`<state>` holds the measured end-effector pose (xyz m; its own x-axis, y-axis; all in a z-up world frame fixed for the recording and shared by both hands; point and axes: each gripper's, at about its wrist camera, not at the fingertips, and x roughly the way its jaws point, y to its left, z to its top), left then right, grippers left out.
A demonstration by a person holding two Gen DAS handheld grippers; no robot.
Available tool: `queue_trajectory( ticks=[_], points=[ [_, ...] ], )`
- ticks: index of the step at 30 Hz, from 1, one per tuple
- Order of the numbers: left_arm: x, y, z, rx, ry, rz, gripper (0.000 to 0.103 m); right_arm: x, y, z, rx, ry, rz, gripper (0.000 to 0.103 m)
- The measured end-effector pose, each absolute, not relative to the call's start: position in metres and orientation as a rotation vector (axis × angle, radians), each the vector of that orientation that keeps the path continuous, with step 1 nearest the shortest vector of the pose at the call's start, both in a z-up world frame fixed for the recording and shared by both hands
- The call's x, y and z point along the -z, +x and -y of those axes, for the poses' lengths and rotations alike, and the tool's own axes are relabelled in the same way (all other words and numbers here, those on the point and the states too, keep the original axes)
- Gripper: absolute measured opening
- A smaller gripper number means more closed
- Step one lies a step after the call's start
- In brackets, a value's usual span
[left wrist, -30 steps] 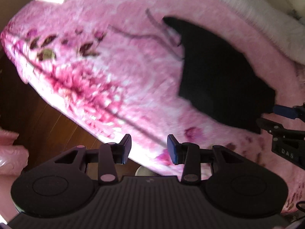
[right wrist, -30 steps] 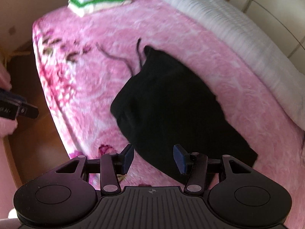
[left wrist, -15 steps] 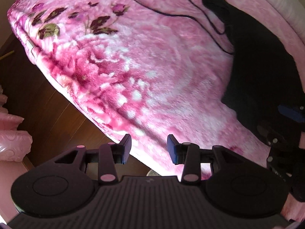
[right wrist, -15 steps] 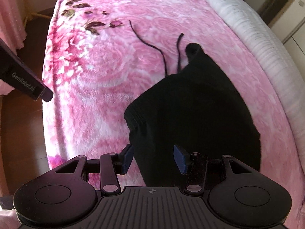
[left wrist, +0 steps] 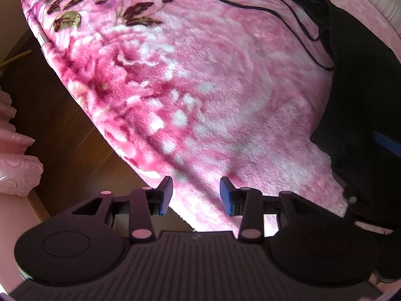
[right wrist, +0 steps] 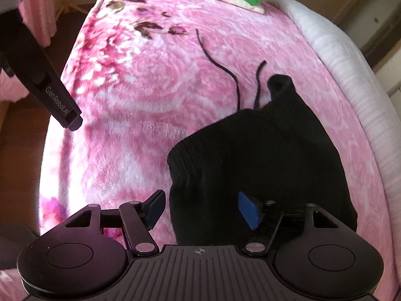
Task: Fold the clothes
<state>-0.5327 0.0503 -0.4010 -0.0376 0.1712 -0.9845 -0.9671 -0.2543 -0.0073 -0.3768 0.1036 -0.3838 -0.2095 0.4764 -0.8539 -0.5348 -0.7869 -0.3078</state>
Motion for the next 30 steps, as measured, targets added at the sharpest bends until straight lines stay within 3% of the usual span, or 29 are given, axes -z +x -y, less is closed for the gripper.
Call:
queue_trajectory(
  ticks=[10,12,14,18,21,25,30],
  points=[
    [0.405,-0.524,-0.053,-1.491,-1.246,-0.967,0.036,0.418,-0.376,-0.113,-2.072,-1.418,0.103,0.067],
    [0.405,-0.519,-0.053,-1.489,-1.248,-0.968,0.036,0.416,-0.373,-0.115,-2.123,-1.433,0.045,0.014],
    [0.404,-0.513,-0.052,-1.485,-1.24,-0.97,0.036,0.405,-0.361,-0.125,-2.154,-1.363,-0.125,0.006],
    [0.399,-0.496,-0.051,-1.464,-1.204,-0.967,0.036,0.361,-0.284,-0.17,-2.11,-0.924,-0.734,0.004],
    [0.394,-0.474,-0.052,-1.425,-1.178,-0.939,0.036,0.325,-0.19,-0.2,-1.945,-0.487,-1.079,0.004],
    [0.389,-0.434,-0.052,-1.339,-1.134,-0.889,0.04,0.284,-0.062,-0.211,-1.68,-0.09,-1.18,0.004],
    [0.393,-0.38,-0.048,-1.224,-1.125,-0.836,0.042,0.269,0.066,-0.182,-1.307,0.096,-1.137,0.004]
  ],
)
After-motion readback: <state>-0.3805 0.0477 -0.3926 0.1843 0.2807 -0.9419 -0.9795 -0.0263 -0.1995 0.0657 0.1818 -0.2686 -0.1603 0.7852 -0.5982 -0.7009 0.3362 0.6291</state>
